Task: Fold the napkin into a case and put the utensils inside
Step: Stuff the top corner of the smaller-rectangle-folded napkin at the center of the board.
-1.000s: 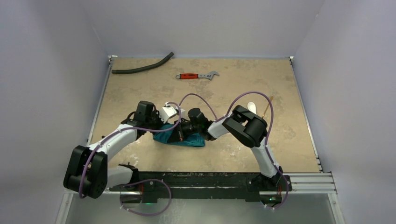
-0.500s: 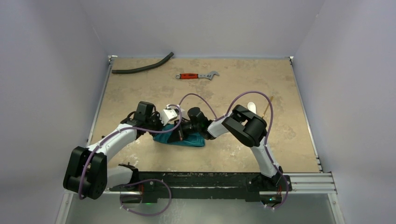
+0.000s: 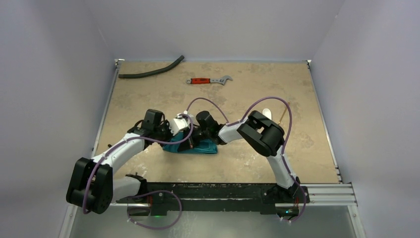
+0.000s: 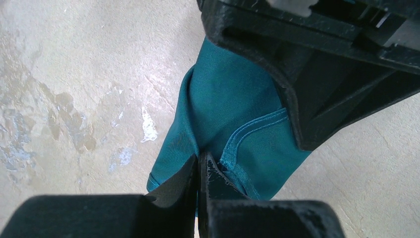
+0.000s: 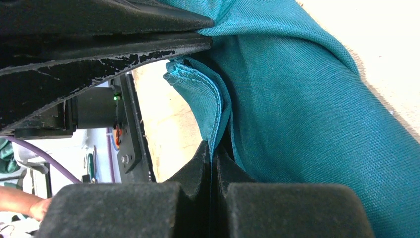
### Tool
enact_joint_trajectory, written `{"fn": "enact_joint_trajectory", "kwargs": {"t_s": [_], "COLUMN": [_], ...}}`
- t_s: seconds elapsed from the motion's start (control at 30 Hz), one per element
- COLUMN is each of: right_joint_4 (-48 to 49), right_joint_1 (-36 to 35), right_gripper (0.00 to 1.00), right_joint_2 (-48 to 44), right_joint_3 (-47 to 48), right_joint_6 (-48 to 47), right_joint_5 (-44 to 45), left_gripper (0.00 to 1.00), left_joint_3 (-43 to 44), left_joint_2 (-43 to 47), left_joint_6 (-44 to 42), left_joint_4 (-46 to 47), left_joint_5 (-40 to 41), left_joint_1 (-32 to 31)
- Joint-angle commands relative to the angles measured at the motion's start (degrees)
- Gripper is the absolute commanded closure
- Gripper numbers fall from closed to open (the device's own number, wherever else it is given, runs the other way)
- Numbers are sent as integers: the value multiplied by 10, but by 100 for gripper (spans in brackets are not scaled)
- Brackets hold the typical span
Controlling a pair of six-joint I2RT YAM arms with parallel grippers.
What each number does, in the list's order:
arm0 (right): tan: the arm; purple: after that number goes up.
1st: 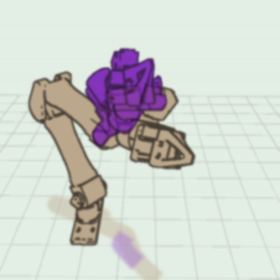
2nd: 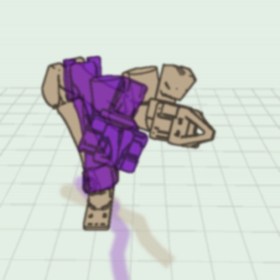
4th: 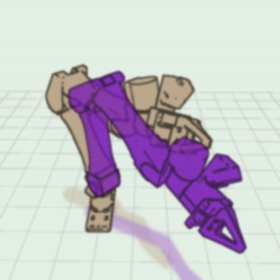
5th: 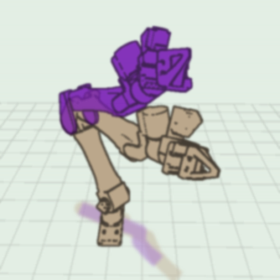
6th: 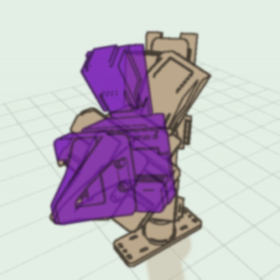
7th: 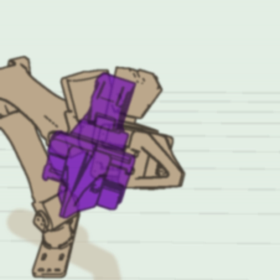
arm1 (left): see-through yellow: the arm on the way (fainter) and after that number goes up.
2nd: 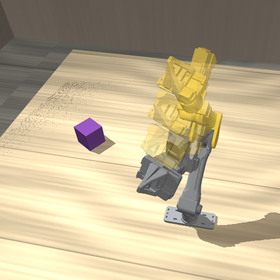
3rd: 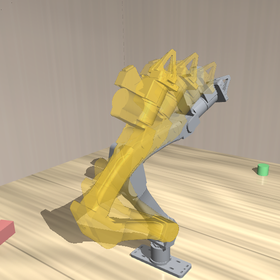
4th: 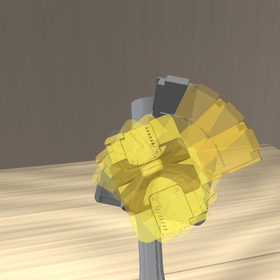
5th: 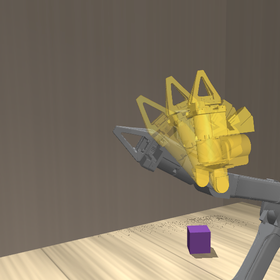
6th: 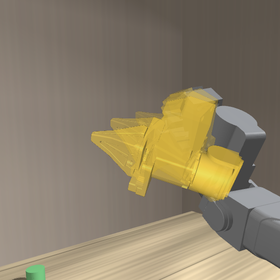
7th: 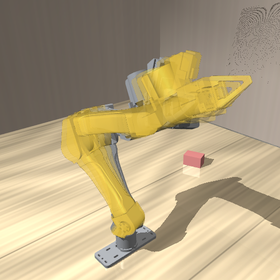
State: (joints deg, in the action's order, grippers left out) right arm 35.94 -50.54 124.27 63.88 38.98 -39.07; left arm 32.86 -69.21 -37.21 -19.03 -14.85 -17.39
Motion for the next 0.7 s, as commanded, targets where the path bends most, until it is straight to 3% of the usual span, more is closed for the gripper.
{"fn": "enact_joint_trajectory", "kwargs": {"t_s": [0.0,0.67], "right_joint_4": [-104,-208], "right_joint_1": [4,13], "right_gripper": [100,100], "right_joint_2": [-10,16], "right_joint_3": [24,138], "right_joint_6": [-38,-61], "right_joint_5": [6,-15], "left_gripper": [100,100], "left_joint_3": [-4,-16], "left_joint_2": [13,26], "left_joint_6": [-18,-48], "left_joint_4": [8,6], "left_joint_5": [-24,-34], "left_joint_1": [-3,-20]}}
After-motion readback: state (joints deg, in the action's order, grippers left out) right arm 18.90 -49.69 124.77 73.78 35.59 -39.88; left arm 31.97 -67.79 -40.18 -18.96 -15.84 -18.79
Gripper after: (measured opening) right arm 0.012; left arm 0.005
